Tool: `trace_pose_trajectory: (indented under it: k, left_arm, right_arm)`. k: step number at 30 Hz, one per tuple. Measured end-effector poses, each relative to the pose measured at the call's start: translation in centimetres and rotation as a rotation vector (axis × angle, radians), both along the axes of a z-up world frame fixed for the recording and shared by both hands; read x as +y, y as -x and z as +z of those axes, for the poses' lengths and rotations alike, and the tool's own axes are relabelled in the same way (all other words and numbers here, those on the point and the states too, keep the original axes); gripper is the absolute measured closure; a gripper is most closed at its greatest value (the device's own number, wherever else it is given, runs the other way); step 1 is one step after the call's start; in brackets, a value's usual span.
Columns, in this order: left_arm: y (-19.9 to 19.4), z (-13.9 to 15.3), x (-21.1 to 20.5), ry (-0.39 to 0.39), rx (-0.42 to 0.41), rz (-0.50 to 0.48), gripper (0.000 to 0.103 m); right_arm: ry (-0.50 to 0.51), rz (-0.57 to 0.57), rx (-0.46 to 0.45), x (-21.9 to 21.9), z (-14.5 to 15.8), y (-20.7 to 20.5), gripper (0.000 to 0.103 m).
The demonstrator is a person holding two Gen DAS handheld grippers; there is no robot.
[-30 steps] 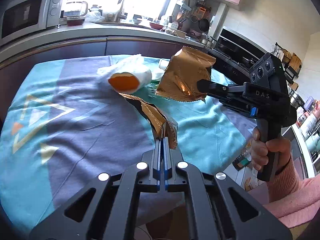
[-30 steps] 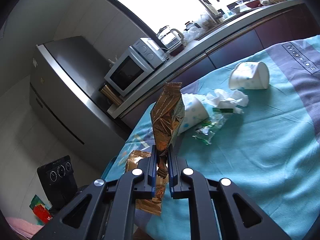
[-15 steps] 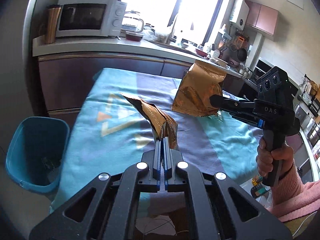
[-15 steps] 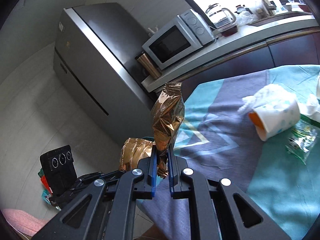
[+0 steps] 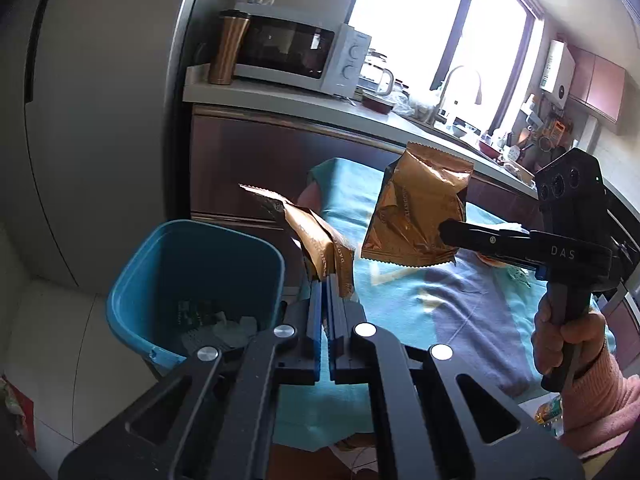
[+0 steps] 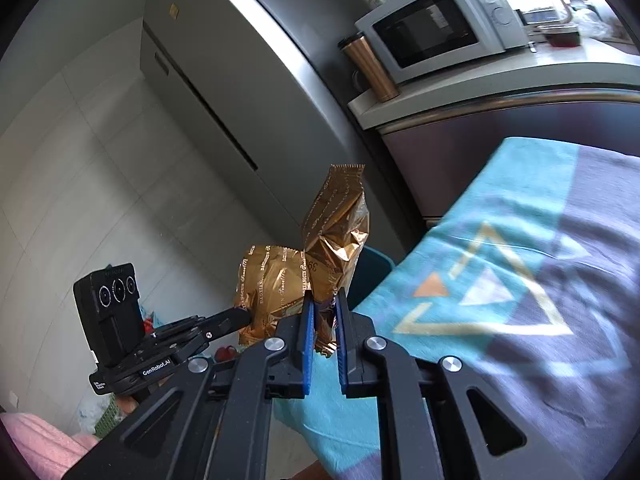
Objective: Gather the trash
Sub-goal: 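Carry both gold packets to the wastebasket and open the grippers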
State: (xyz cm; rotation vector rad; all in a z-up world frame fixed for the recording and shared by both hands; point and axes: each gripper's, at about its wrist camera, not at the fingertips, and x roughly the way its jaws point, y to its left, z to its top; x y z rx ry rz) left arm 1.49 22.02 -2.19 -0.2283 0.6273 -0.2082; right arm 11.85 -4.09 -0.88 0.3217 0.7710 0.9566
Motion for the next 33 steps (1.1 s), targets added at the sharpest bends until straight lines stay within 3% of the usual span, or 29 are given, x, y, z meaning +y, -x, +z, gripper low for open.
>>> trace_pose_trajectory:
  k: [13,23,33]
  left_arm:
    - [-2.5,-3.4,5.6,-0.006,0.096,0.137,0.1]
    - [-4.9,-6.4,6.9,-0.018,0.174,0.182,0.1]
    - [-6.9,-8.4,6.6,-0.03,0.222,0.192,0.098]
  right_arm:
    - [0.138,0.09,0.033,7.6,-1.8,-2.3,0.094]
    - [0.285,0.113,0.084,12.5,-4.7,-4.0,0.094]
    - [0.332,0.105,0.119,14.0,-5.5,-4.9,0.091]
